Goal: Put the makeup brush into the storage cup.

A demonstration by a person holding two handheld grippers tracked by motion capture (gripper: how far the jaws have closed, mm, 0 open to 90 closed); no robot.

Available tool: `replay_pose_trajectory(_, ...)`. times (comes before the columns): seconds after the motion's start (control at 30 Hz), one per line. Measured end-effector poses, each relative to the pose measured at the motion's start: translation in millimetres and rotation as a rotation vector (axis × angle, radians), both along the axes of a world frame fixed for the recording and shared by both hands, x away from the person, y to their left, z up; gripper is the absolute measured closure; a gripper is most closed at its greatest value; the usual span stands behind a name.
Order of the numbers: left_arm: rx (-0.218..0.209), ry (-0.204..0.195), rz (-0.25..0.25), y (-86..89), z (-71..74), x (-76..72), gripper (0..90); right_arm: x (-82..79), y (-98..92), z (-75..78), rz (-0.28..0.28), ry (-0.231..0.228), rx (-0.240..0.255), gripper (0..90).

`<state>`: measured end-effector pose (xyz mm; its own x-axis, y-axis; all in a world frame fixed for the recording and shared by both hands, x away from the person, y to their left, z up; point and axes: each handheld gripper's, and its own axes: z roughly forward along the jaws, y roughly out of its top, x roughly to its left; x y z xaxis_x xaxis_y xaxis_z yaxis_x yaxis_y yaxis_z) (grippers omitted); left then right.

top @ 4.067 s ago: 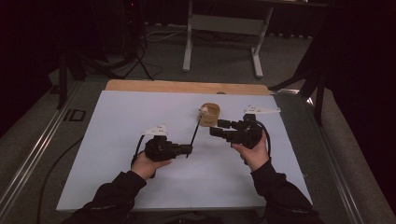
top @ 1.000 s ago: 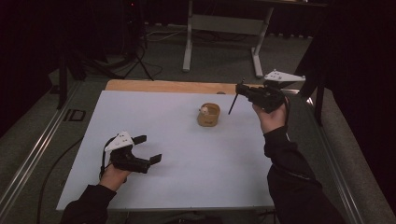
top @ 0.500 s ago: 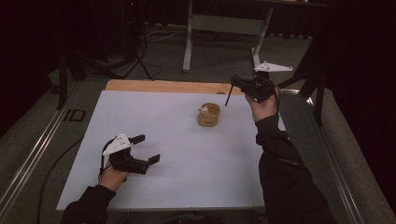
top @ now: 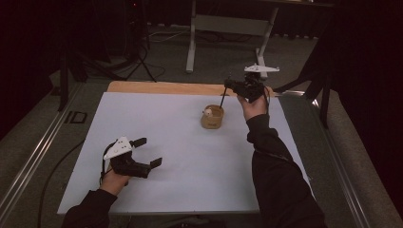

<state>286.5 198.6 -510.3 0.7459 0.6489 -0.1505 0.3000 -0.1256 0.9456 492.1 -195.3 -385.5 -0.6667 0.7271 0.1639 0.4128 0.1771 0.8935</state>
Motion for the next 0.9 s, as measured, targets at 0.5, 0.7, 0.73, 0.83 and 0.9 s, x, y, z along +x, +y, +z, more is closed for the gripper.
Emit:
replay_pose_trajectory(0.5, 0.003, 0.017, -0.021, -0.9, -2.2, 0.8, 0.3, 12.7, 15.9, -41.0, -0.025, 0.094, -0.04, 85.6)
replay_pose_trajectory(0.7, 0.0, 0.025, -0.024, -1.0, -3.0, 1.0, 0.3, 15.3, 19.4, -51.5, -0.043, 0.126, -0.069, 85.3)
replay_pose_trajectory(0.73, 0.0, 0.026, -0.025, -1.0, -3.1, 1.0, 0.3, 15.3, 19.7, -53.0, -0.049, 0.13, -0.071, 85.2)
replay_pose_trajectory(0.83, 0.002, 0.033, -0.036, -1.9, -4.0, 1.0, 0.4, 16.3, 20.5, -57.6, -0.055, 0.148, -0.083, 84.8)
replay_pose_trajectory(0.9, 0.002, 0.033, -0.036, -1.9, -4.0, 1.0, 0.3, 16.7, 20.5, -58.9, -0.054, 0.157, -0.081, 84.8)
